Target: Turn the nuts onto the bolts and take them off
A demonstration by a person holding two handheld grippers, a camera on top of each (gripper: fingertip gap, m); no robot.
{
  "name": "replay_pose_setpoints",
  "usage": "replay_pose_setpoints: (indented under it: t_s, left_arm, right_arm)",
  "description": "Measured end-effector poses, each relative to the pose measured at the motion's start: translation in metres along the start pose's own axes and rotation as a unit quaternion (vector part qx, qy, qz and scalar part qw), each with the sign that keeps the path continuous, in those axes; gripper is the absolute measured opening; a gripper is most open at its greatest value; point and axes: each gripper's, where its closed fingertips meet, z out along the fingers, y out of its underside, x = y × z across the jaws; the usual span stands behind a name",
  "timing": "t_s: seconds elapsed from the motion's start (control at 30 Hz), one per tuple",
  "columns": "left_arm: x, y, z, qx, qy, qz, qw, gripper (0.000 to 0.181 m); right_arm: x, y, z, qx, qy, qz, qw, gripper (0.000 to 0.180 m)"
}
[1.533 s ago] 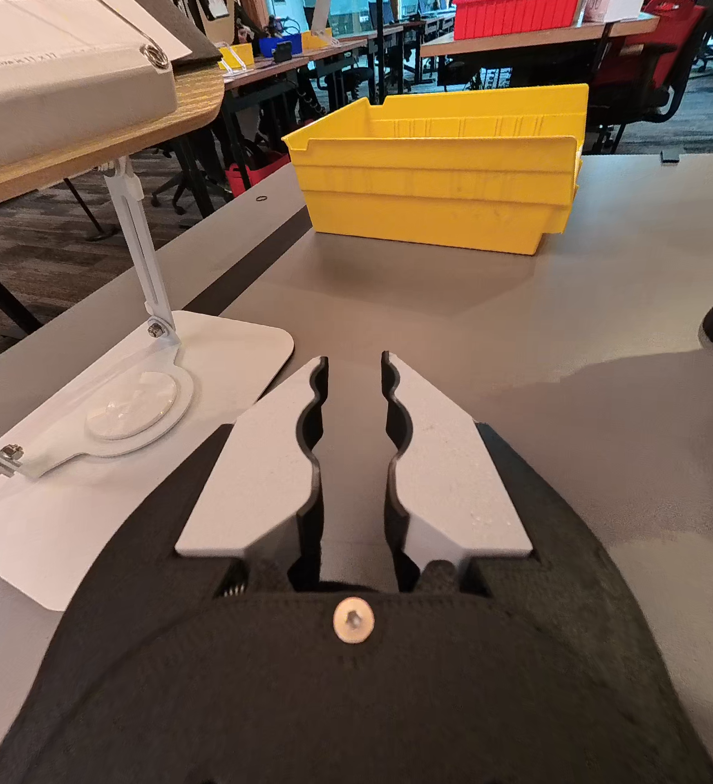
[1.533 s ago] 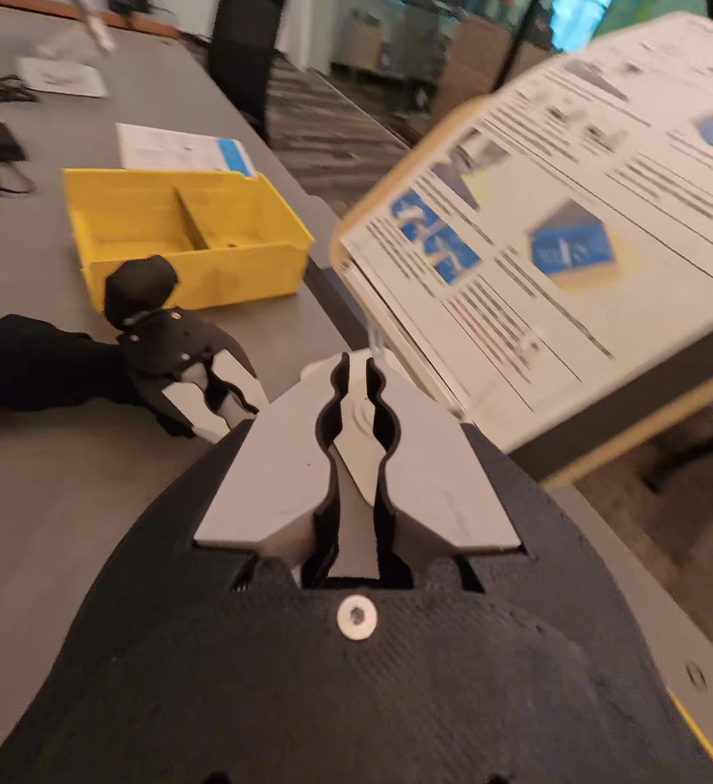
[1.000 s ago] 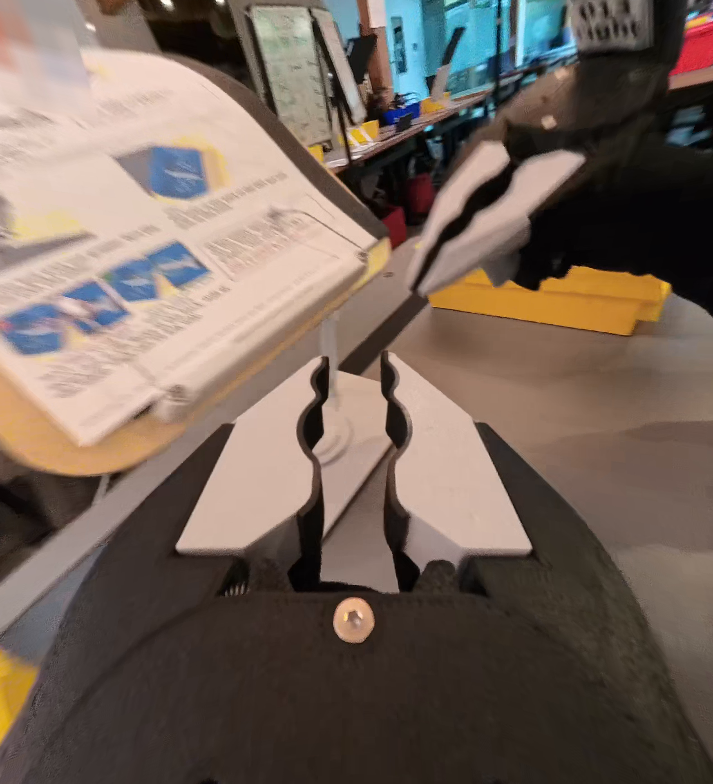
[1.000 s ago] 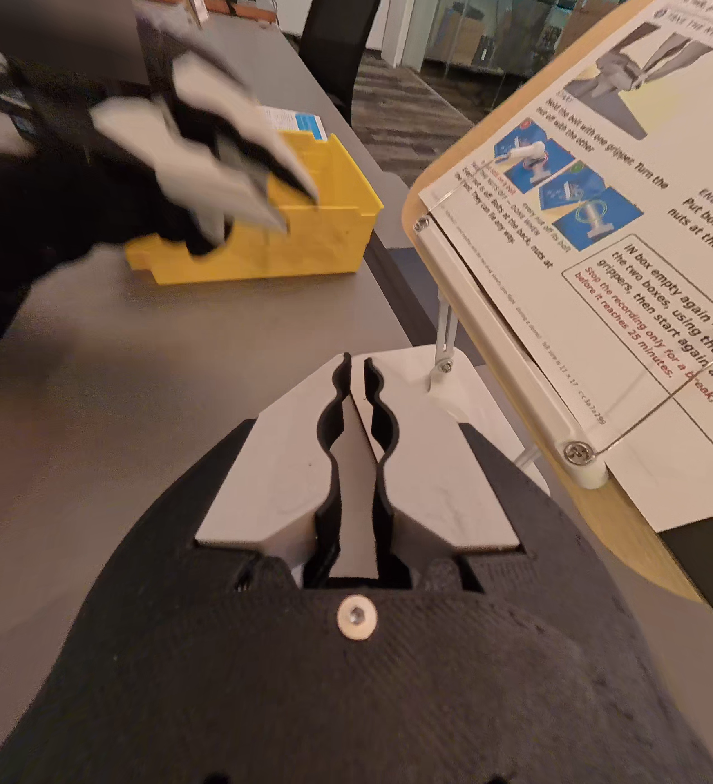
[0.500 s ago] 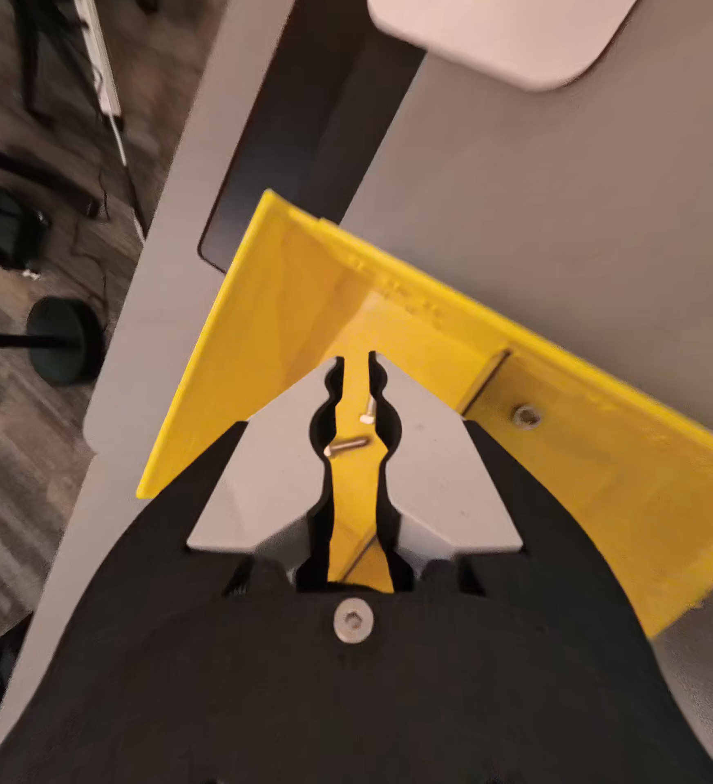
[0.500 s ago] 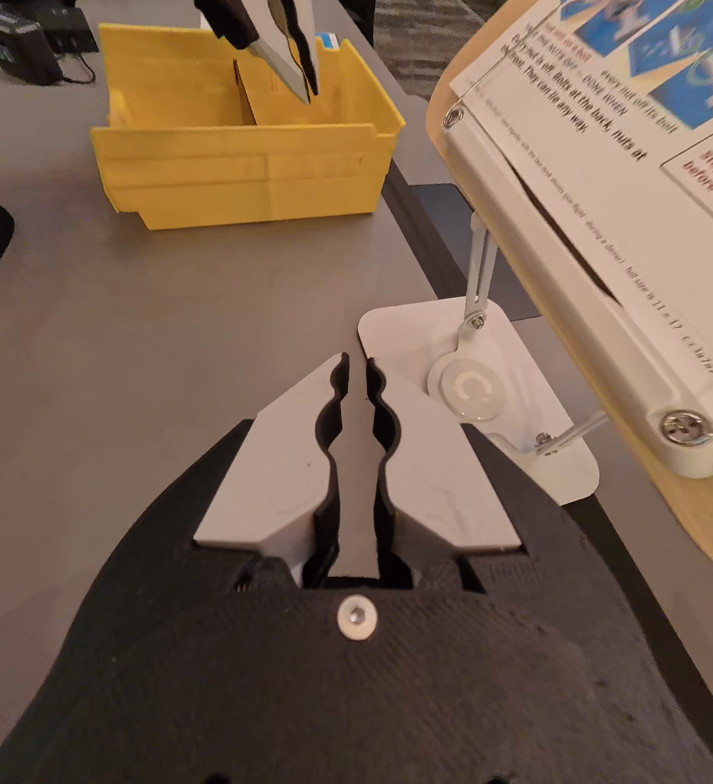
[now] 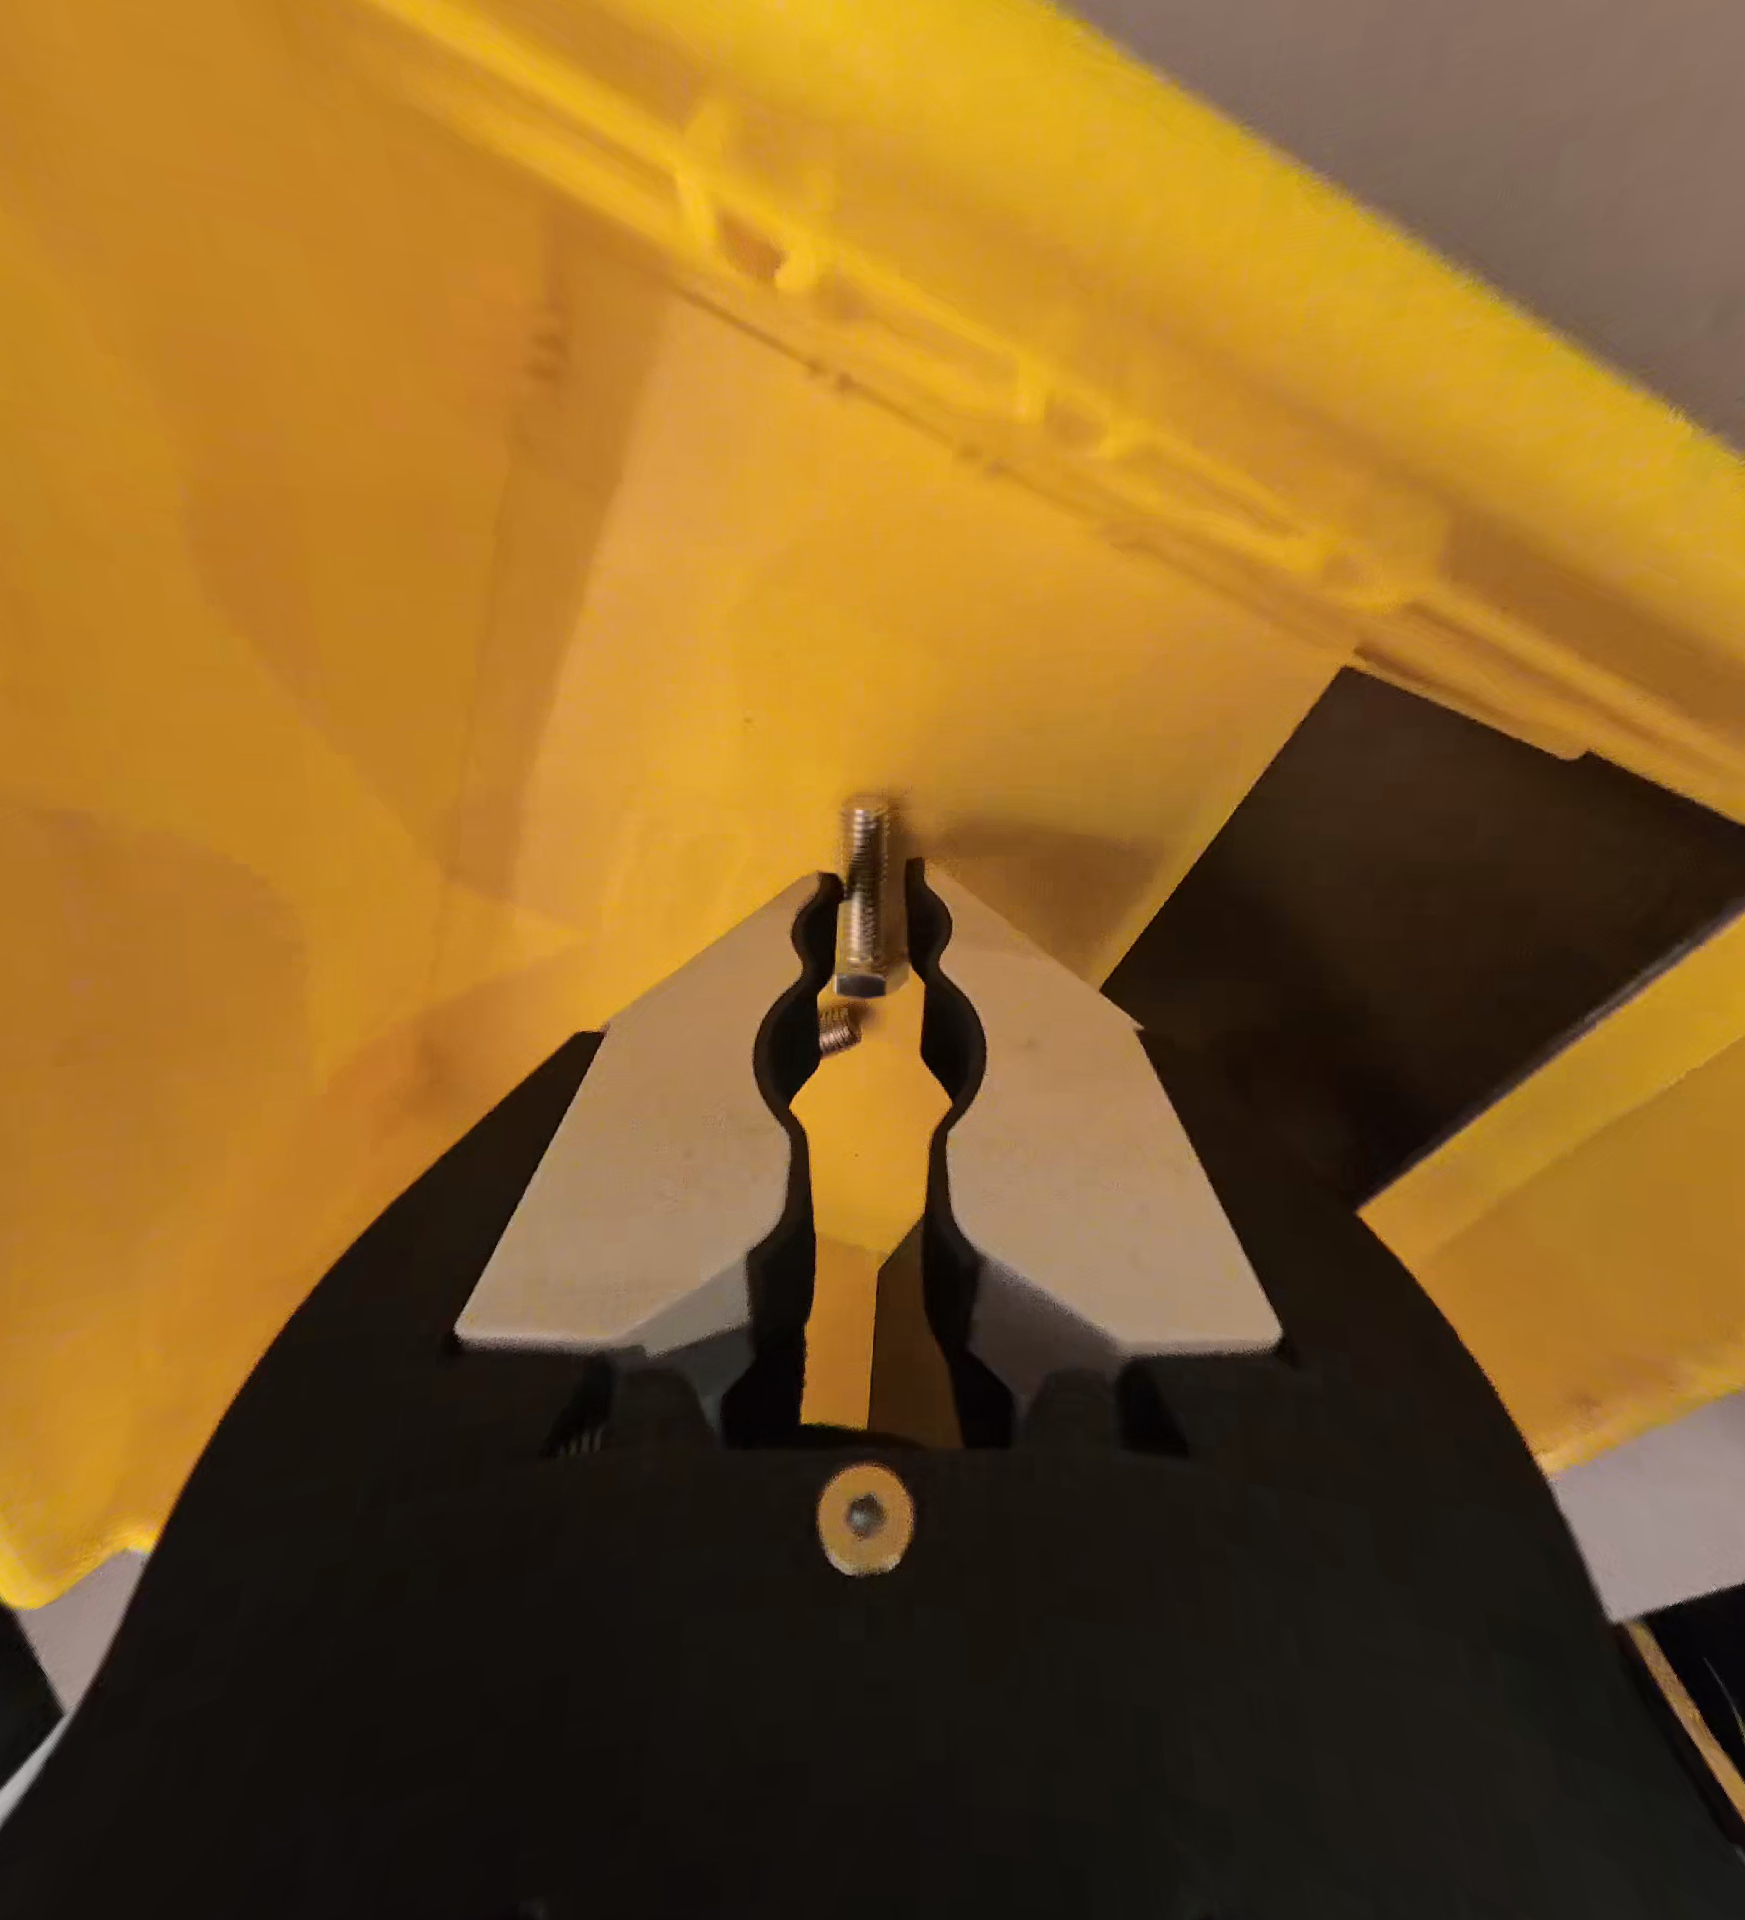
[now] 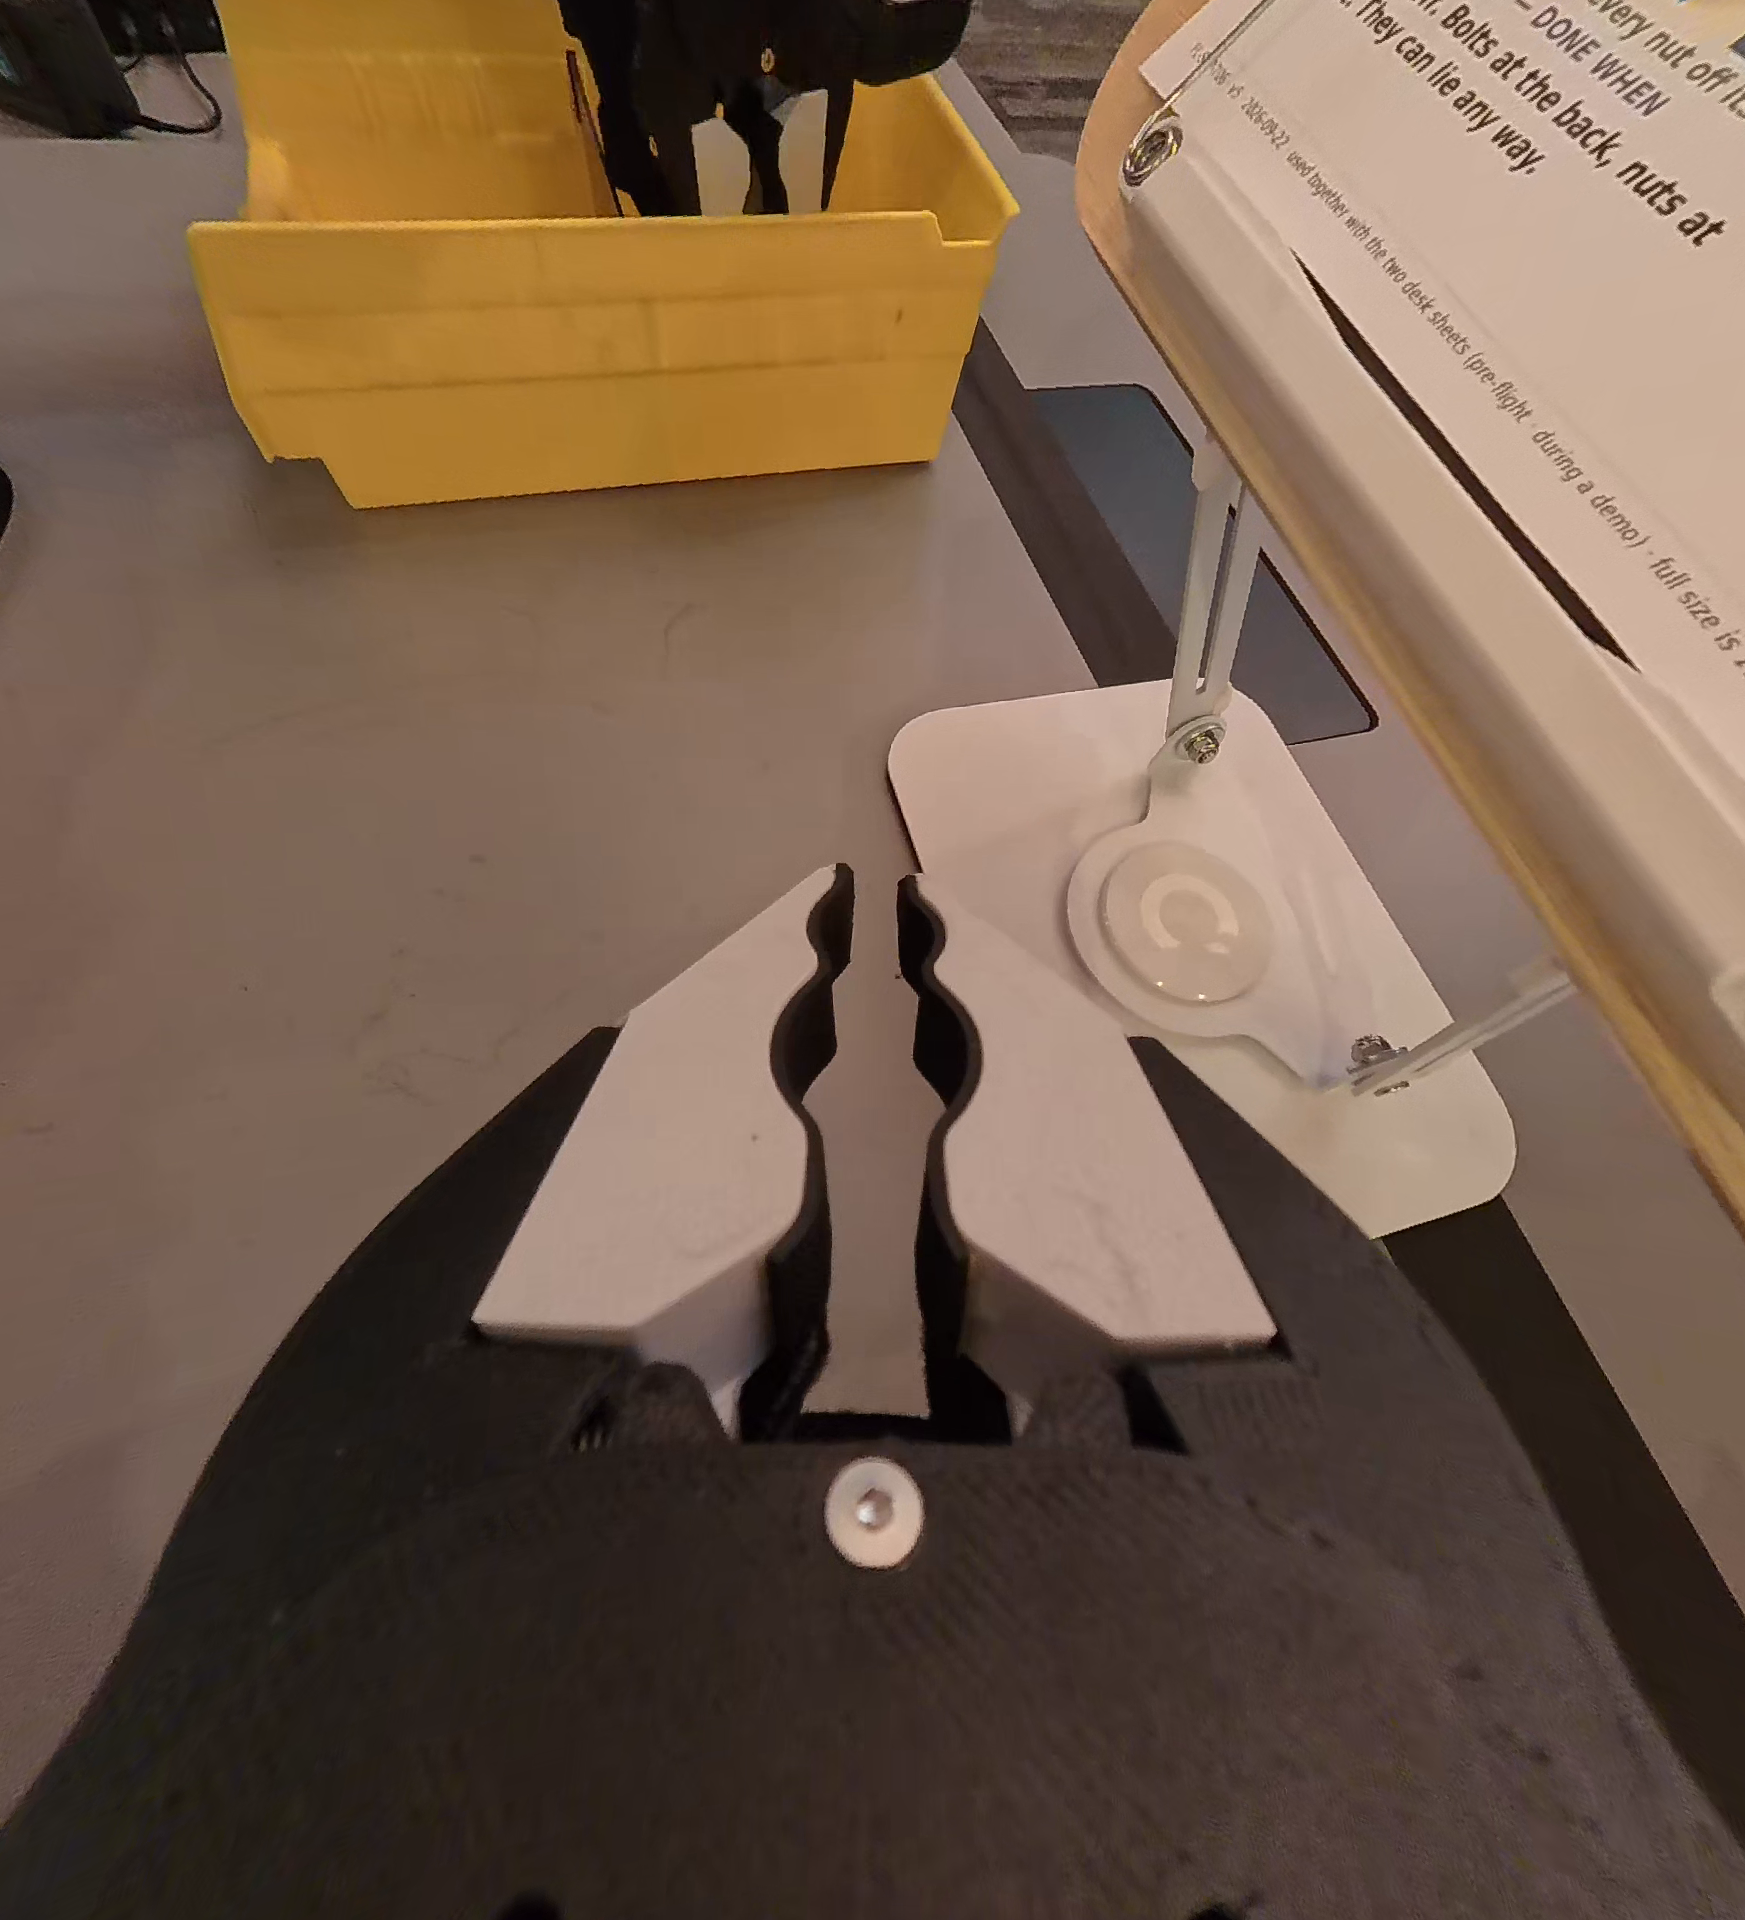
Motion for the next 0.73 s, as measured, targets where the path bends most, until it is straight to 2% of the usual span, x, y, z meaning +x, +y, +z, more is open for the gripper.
replay_pose_setpoints:
  t_s: [0.03,0.3,0.43,0.6,0.73]
  left_arm:
    - [0.0,-0.002,-0.001,0.004,0.002,-0.003,1.0,0.009]
    - [-0.005,-0.003,0.003,0.024,-0.008,-0.006,1.0,0.008]
    - [-0.014,-0.001,-0.001,0.046,-0.042,-0.011,0.998,0.008]
    - [-0.026,-0.005,-0.024,0.118,-0.089,-0.033,0.988,0.007]
    - [-0.031,-0.013,-0.06,0.19,-0.14,-0.053,0.97,0.007]
  right_arm:
    - [0.0,0.0,0.0,0.001,0.0,0.0,1.0,0.006]
    - [0.0,-0.001,-0.001,0.001,0.0,-0.003,1.0,0.006]
    - [0.0,-0.004,-0.003,0.007,0.001,-0.004,1.0,0.006]
    - [-0.001,-0.007,-0.004,0.013,0.0,-0.003,1.0,0.007]
    - [-0.004,-0.014,-0.005,0.022,0.002,-0.008,1.0,0.009]
